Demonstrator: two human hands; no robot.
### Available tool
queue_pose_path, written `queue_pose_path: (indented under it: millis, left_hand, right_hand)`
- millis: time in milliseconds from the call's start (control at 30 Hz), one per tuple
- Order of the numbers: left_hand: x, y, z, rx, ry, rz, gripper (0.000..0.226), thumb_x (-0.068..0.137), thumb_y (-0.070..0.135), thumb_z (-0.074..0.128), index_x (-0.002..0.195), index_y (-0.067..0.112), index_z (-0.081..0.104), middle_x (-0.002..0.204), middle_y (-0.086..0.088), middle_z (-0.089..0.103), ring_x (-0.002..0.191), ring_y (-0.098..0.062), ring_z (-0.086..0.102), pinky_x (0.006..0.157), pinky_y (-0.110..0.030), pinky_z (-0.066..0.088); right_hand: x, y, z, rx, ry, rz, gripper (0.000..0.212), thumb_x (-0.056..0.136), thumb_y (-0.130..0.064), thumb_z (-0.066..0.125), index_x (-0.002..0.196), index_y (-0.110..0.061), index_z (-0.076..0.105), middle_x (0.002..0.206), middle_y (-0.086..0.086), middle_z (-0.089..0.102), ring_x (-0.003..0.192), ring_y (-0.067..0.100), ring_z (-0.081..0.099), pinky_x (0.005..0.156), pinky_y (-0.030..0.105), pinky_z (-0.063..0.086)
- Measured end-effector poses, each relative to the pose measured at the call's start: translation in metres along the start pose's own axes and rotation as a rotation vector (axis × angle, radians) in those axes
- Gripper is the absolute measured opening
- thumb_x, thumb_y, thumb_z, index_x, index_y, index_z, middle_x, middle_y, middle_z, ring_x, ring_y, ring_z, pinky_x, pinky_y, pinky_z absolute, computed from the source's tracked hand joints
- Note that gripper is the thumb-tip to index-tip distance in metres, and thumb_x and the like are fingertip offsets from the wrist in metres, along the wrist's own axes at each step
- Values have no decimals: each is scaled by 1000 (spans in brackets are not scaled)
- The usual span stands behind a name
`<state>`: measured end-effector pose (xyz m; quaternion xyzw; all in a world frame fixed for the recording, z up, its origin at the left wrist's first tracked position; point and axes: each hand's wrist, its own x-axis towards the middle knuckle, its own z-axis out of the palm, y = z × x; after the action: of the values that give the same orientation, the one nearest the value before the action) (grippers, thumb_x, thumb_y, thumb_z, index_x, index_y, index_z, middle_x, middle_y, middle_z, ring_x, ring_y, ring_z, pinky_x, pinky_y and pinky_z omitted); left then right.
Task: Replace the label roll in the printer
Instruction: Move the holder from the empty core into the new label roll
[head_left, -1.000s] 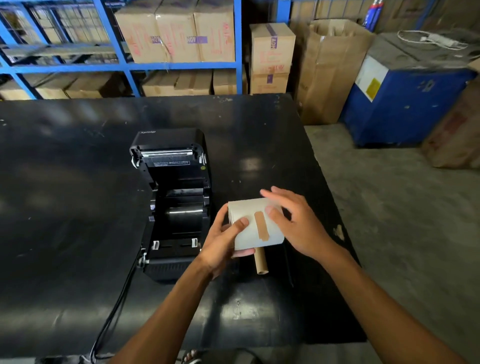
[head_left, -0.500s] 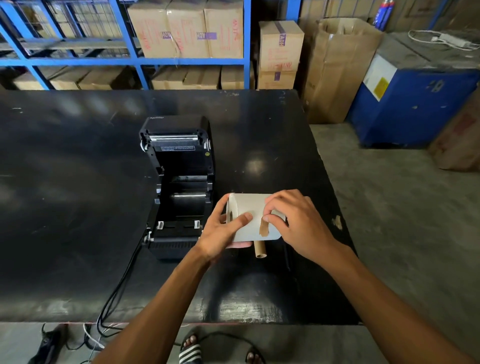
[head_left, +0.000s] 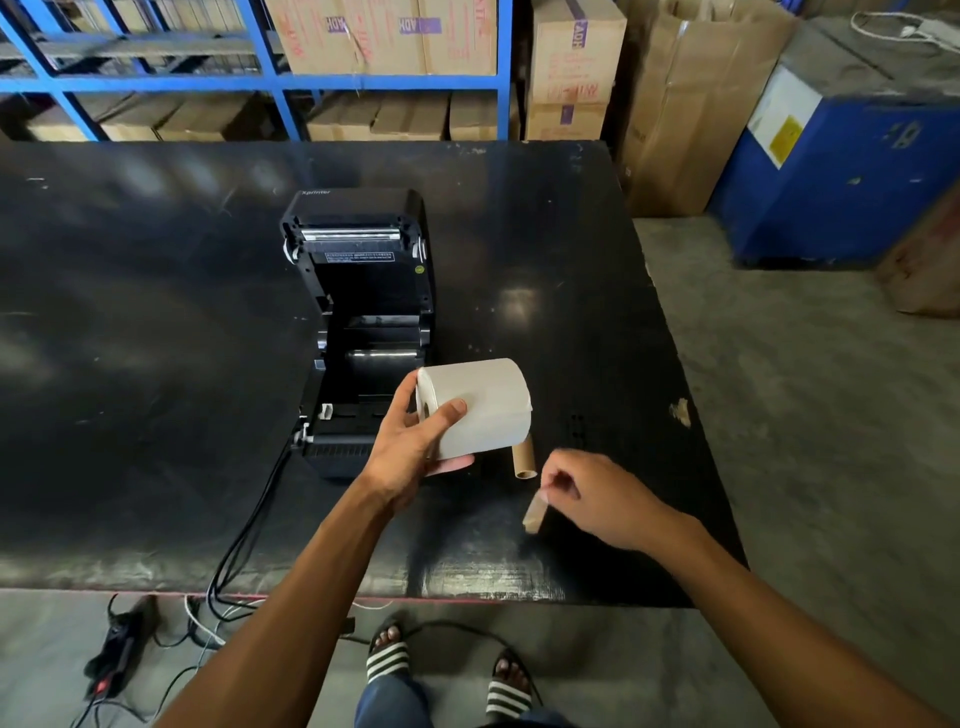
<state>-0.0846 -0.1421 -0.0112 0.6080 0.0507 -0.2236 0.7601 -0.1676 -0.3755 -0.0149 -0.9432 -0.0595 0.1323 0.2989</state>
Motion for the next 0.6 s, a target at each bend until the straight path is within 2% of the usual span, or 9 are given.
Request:
queue_pose_path:
  millis: [100,200,300,467,533,600]
  left_hand:
    - [-4,-3,-2,-7,-5,-3,54,71,32,82,117,50,59,127,-5,62,106,-26,69,70,-43,62]
    - [-7,-5,-2,6,-19,-19,66,72,32,80,130,45,51,130,-10,59,114,-32,64,73,-45,62]
    - [-10,-8,-1,0,-30,-28,69,73,33,79,134,43,49,130,-10,59,115,-33,64,73,-45,62]
    - [-16,-16,2,-37,-27,-49,74,74,34,81,139,40,46,132,-8,58,115,-34,63,73,-43,61]
    - [-18,-19,2,-50,-19,-62,79,72,36,82,141,39,44,131,-8,59,115,-33,63,73,-44,61]
    - [-19,-21,1,-51,-10,-69,78,74,36,81,143,39,43,131,-8,59,115,-33,63,73,-44,61]
  right_hand:
    - [1,12,30,-290,-71,-40,4,91,-30,54,89,-27,55,100,-6,53,95,16,48,88,39,44]
    - [6,20,47,-480,-42,-59,9,91,-30,54,93,-23,58,105,-1,51,100,22,44,85,37,40]
    - [12,24,55,-554,-11,-49,11,89,-29,55,95,-20,60,106,2,52,100,24,44,84,39,40]
    - [14,32,61,-498,48,2,18,85,-33,58,99,-23,53,105,0,52,100,23,44,84,38,39]
    - [13,37,59,-354,65,35,16,85,-36,59,96,-28,49,103,-4,49,100,20,42,85,36,37]
    - [15,41,55,-209,191,95,15,87,-34,61,97,-29,51,104,-4,47,101,17,41,88,35,39]
